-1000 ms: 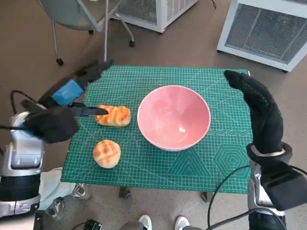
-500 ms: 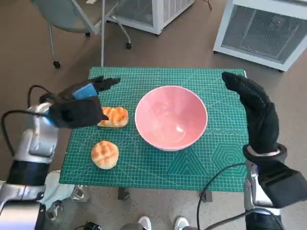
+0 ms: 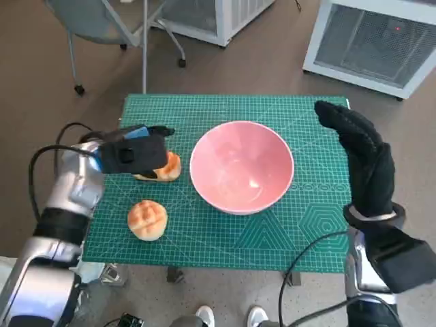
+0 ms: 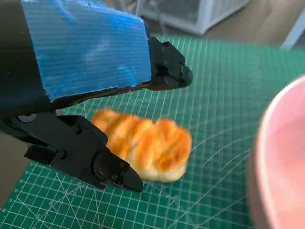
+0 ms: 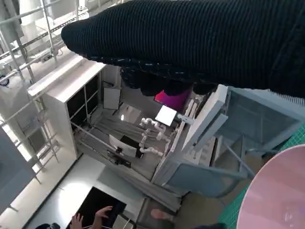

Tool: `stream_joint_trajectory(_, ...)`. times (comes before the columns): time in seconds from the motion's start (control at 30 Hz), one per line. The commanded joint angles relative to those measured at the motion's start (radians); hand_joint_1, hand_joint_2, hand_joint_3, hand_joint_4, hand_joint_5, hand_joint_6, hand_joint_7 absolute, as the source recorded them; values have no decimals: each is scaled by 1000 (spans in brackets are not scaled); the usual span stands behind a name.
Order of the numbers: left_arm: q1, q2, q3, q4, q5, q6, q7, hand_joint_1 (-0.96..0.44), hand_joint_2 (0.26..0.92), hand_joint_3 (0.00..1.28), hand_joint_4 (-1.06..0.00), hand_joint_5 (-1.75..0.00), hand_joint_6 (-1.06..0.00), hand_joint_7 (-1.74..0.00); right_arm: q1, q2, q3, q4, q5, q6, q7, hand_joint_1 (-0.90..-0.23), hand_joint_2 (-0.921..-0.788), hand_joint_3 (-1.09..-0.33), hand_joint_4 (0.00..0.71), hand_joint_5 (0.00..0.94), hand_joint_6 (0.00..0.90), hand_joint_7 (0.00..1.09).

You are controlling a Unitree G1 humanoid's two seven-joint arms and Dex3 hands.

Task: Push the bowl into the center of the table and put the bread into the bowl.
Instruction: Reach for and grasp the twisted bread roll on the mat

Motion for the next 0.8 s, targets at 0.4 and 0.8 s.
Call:
stream_joint_trajectory(0.4, -94, -80, -111, 289, 92, -10, 142, -21, 806, 8, -601, -221, -658, -59, 30, 12, 9, -10, 18, 29, 3, -719, -921, -790, 114, 1, -1, 446)
stream_joint_trajectory(0.8, -114, -17, -104, 243, 81, -117, 190, 15, 918, 11, -750, -1036, -709, -1087, 40, 12, 14, -28, 38, 47, 11, -729, -921, -790, 119, 3, -1, 443)
